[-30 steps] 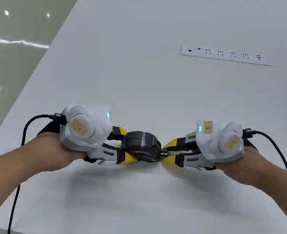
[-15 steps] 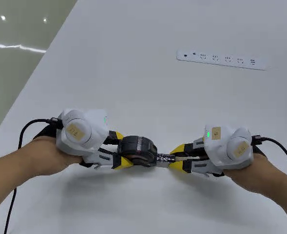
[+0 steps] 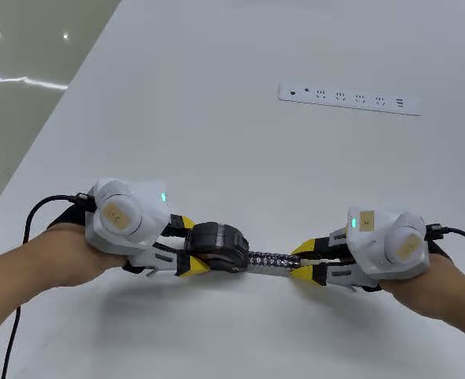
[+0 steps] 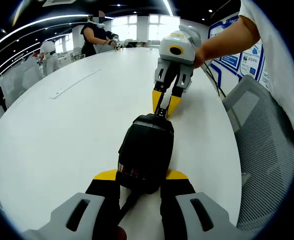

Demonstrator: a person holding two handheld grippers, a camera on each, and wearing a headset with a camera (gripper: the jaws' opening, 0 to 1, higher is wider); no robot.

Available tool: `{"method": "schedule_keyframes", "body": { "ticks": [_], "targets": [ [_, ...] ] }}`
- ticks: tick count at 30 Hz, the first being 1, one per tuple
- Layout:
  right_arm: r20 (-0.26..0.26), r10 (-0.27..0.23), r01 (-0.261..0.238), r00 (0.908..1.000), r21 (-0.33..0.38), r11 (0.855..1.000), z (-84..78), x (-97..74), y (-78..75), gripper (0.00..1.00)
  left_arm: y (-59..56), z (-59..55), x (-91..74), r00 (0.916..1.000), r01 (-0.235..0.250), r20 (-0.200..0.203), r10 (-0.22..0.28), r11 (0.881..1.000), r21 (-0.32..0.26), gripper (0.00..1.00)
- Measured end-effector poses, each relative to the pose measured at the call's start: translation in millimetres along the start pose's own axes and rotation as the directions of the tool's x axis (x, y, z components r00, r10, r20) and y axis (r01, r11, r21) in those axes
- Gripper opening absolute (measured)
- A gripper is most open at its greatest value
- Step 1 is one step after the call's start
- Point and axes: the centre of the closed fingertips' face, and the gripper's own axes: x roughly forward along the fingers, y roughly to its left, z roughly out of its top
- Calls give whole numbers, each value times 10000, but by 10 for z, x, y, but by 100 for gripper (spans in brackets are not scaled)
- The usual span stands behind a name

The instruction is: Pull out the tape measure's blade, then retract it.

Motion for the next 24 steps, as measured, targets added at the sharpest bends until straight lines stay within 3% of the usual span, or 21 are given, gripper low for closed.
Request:
{"method": "schedule_keyframes", "body": {
  "ticks": [24],
  "targets": [
    [-837,-406,426,9957,223,9988,-419,-419,-28,9,-10,-8,-4,10000,10,-31,-9,10000,82,25]
  ]
}}
